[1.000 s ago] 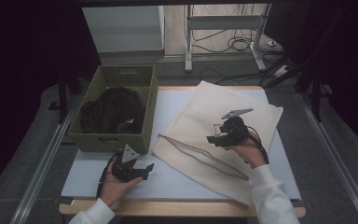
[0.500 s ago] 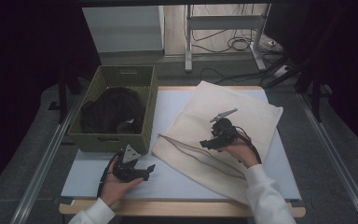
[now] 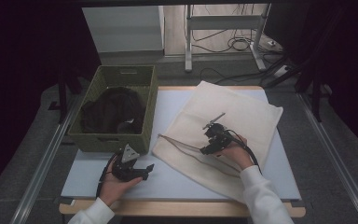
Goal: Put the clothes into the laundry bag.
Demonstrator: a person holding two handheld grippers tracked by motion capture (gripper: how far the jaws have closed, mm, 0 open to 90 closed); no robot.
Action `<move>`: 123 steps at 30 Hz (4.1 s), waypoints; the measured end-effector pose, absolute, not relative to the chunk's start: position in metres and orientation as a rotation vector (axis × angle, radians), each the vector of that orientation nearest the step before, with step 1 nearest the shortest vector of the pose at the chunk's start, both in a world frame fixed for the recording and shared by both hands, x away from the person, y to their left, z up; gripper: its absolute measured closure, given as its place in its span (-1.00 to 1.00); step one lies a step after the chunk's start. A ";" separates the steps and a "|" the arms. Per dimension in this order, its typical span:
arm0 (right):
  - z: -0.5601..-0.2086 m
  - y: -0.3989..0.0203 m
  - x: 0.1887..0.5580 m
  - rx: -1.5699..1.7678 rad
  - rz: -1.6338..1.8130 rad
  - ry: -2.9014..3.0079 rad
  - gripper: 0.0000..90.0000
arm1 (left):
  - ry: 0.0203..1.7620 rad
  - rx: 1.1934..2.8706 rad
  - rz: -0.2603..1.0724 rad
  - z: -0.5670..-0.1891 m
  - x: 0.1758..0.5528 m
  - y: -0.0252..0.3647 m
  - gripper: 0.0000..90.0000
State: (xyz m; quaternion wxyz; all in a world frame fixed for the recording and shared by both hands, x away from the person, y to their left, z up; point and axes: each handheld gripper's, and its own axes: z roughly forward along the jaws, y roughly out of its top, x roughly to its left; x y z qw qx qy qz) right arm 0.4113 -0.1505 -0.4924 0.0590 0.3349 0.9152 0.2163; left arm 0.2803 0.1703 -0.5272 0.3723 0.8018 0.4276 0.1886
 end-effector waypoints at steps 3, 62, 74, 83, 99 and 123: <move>-0.494 -0.150 0.411 0.999 0.612 2.752 0.04 | 1.095 2.055 0.484 -0.527 0.280 0.170 -0.54; -0.458 -0.167 0.405 1.003 0.862 2.694 0.97 | 1.101 2.067 0.502 -0.530 0.280 0.172 -0.56; -0.437 -0.175 0.401 0.994 0.972 2.620 0.97 | 1.102 2.071 0.505 -0.530 0.281 0.174 -0.56; -0.424 -0.180 0.398 1.000 1.030 2.578 0.97 | 1.100 2.077 0.510 -0.530 0.281 0.173 -0.56; -0.403 -0.185 0.403 0.991 1.112 2.520 0.98 | 1.103 2.083 0.513 -0.532 0.282 0.173 -0.56; -0.379 -0.194 0.415 0.980 1.223 2.459 0.98 | 1.120 2.079 0.529 -0.533 0.281 0.172 -0.56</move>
